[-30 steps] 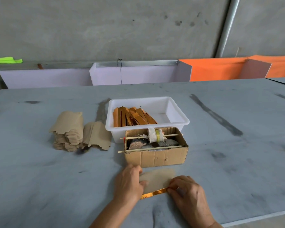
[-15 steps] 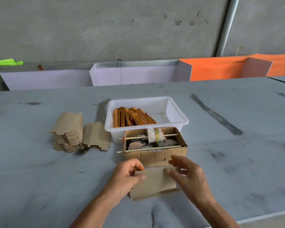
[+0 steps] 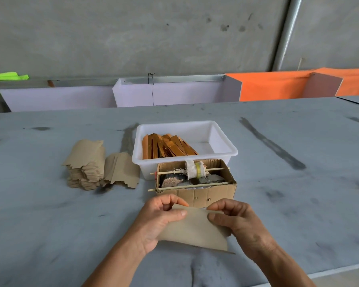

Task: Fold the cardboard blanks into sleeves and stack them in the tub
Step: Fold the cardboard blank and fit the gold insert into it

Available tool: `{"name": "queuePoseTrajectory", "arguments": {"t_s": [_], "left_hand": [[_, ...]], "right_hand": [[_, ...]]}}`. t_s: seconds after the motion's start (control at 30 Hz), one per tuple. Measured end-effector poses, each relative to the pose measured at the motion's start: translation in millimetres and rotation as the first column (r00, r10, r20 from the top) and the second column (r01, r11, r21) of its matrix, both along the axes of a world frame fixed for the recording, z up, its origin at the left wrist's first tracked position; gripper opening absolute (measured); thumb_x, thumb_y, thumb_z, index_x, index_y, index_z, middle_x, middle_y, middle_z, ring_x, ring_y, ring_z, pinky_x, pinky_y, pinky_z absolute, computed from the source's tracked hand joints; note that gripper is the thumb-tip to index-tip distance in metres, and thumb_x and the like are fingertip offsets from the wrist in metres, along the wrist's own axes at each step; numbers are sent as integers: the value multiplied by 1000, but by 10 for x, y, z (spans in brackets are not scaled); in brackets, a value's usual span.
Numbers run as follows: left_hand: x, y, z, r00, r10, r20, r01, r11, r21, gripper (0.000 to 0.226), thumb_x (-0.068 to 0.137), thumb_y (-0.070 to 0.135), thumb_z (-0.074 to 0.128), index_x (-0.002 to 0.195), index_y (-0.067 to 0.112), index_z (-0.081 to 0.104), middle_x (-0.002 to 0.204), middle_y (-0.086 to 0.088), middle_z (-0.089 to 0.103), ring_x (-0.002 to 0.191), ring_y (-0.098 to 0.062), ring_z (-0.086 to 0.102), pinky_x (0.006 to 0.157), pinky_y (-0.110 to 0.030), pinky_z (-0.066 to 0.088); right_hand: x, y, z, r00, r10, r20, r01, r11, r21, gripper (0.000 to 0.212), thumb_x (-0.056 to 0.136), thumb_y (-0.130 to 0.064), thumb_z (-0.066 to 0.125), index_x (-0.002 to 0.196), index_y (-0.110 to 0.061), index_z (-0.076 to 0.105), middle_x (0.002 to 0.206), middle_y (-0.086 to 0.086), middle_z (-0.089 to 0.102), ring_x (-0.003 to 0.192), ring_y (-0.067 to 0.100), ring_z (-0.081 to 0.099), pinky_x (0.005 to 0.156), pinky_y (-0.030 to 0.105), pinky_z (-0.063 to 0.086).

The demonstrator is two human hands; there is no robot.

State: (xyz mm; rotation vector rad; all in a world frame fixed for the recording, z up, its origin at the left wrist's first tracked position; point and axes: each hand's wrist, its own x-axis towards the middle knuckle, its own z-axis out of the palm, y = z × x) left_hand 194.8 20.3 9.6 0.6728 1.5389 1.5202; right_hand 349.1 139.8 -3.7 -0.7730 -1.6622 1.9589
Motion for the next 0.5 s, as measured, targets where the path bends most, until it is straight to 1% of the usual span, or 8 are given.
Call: {"name": "queuePoseTrajectory", "arguments": {"t_s": [0.13, 0.27, 0.37, 0.5], "left_hand": [[8, -6, 32, 1000, -6, 29, 6, 1000, 2, 27, 77, -12, 63, 68, 13, 68, 65, -5, 64, 55, -13, 57, 51, -21, 46], [3, -17, 58, 996, -64, 58, 64, 998, 7, 21, 80, -13, 59, 75, 8, 64, 67, -6, 64, 54, -12, 58, 48, -19, 44], [11, -17, 60, 996, -74, 56, 74, 997, 4, 22, 81, -10, 59, 76, 10, 67, 68, -6, 65, 56, -12, 59, 49, -20, 46], [37, -9, 54, 998, -55, 9, 55, 998, -17, 26, 79, -9, 63, 71, 13, 74, 67, -7, 66, 59, -15, 58, 54, -21, 46]], "right_hand": [[-31, -16, 17, 999, -33, -37, 33, 999, -5, 22, 75, 7, 66, 64, -11, 72, 64, 9, 64, 57, 15, 58, 50, 21, 45], [-38, -20, 57, 998, -39, -44, 41, 998, 54, 27, 76, 11, 64, 62, -10, 71, 59, 4, 63, 53, 7, 57, 46, 15, 42], [-40, -27, 71, 997, -43, -57, 49, 994, 94, 29, 77, 13, 62, 61, -9, 70, 58, 2, 63, 51, 4, 55, 45, 13, 40], [-69, -57, 53, 997, -50, -59, 54, 996, 75, 29, 78, 12, 62, 61, -10, 70, 60, 4, 63, 54, 7, 56, 48, 15, 42]]}}
